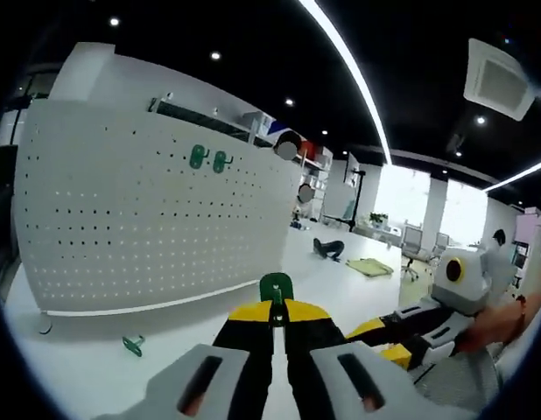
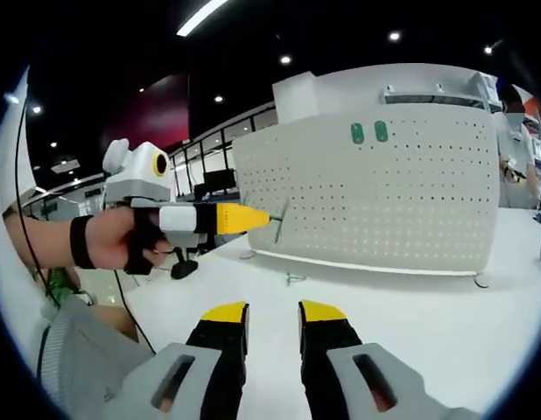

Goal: Insert the hook assembly into the mounting plate slot until the hook locks in place.

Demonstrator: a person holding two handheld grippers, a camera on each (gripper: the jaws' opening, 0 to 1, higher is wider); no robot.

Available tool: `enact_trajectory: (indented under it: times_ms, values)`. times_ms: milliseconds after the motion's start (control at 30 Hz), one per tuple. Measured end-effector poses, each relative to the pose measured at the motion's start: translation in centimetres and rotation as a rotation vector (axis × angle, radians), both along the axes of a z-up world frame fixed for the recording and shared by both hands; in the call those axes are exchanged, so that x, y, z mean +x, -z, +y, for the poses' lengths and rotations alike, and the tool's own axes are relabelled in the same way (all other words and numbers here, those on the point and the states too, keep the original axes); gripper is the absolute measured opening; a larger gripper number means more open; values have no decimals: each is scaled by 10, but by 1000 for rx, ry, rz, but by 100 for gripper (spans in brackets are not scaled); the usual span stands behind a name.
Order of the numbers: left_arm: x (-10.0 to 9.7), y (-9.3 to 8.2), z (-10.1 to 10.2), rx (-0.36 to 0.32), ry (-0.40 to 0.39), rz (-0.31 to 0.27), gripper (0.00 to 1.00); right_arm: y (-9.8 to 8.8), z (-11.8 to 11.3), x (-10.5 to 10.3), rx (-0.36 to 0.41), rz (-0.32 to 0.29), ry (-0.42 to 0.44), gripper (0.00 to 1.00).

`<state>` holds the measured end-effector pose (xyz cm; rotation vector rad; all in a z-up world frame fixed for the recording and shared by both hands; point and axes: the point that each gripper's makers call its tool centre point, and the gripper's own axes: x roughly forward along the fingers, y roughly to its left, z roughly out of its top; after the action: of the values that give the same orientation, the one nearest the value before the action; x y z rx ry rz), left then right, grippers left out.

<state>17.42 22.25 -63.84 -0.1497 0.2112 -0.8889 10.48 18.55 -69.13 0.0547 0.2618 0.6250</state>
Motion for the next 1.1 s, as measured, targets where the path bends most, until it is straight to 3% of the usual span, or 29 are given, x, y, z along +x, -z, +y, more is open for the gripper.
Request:
enact_trajectory:
  times_ms: [133,333,400,767,1100]
  values:
    - [7,-5,0,18,-13,-19,3,3,3,-4,1,4,-18,29]
    - [17,-16,1,19,-25,-47,3,3,2,-6,9,9,-17,29]
    - [18,-19,1,14,-23,-48,3,-5,-1,-3,17,-16,6,28]
    - [-1,-22,-11,-5,24,-33,3,-43,-3,26,21,-120,35,15]
    - [-26,-16,-22,-14,85,1,3,-58,2,40,34,-174,36,8]
